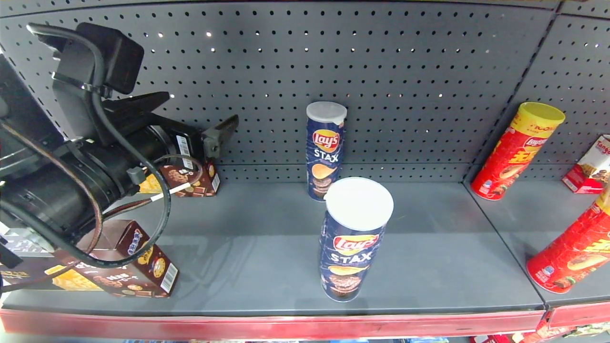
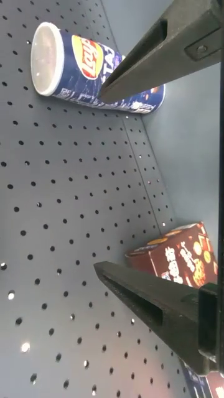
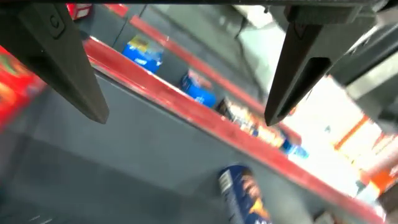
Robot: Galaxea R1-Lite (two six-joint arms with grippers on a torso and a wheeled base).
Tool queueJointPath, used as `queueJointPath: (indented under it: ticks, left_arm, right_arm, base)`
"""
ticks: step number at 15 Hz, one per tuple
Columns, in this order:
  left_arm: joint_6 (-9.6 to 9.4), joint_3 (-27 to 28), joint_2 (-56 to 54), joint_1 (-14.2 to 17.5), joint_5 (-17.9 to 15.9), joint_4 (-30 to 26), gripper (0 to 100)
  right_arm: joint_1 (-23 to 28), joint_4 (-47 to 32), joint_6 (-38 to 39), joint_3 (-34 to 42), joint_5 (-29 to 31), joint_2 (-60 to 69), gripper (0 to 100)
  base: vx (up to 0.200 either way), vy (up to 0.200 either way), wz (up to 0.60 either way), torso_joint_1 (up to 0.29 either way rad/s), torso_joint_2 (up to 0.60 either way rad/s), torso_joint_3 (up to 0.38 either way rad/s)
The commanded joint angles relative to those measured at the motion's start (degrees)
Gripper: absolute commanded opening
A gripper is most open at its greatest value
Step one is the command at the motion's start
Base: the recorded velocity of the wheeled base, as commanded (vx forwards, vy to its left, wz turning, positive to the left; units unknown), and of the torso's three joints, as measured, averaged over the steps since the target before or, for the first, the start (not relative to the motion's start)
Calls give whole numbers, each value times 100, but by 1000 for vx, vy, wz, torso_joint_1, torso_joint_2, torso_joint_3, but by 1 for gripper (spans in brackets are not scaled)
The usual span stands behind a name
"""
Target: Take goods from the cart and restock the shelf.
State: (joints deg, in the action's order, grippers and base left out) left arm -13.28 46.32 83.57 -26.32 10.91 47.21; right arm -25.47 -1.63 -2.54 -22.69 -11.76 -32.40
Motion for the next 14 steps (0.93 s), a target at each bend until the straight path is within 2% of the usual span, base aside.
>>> queueJointPath:
  ticks: [1,2,3,4,7,10,11,14]
  left_arm:
    - [0,8,213,4,-1,69,100]
    - [0,8,221,4,-1,69,100]
    - [0,-1,292,4,-1,113,100]
    - [53,-1,327,4,-10,174,100]
    - [36,-1,520,101,-28,411,100]
    - [18,-1,582,92,-28,490,100]
    - [18,-1,582,83,-28,490,100]
    - [9,43,643,92,-28,490,100]
  right_arm:
    - [-494,242,-89,-148,-45,-1427,100]
    - [-503,260,-89,-148,-36,-1462,100]
    - [-697,805,-80,-122,157,-2068,100]
    - [-855,998,-72,-192,245,-2367,100]
    - [-1268,1042,-63,-544,333,-3053,100]
    - [-1321,1253,-54,-834,544,-3571,100]
    - [-1303,1693,7,-983,1009,-3914,100]
    - [-1294,1904,192,-1273,1299,-4274,100]
  base:
    - [0,0,0,0,0,0]
    - [0,0,0,0,0,0]
    - [0,0,0,0,0,0]
    - [0,0,0,0,0,0]
    - [0,0,0,0,0,0]
    - [0,0,0,0,0,0]
    - [0,0,0,0,0,0]
    - [0,0,0,0,0,0]
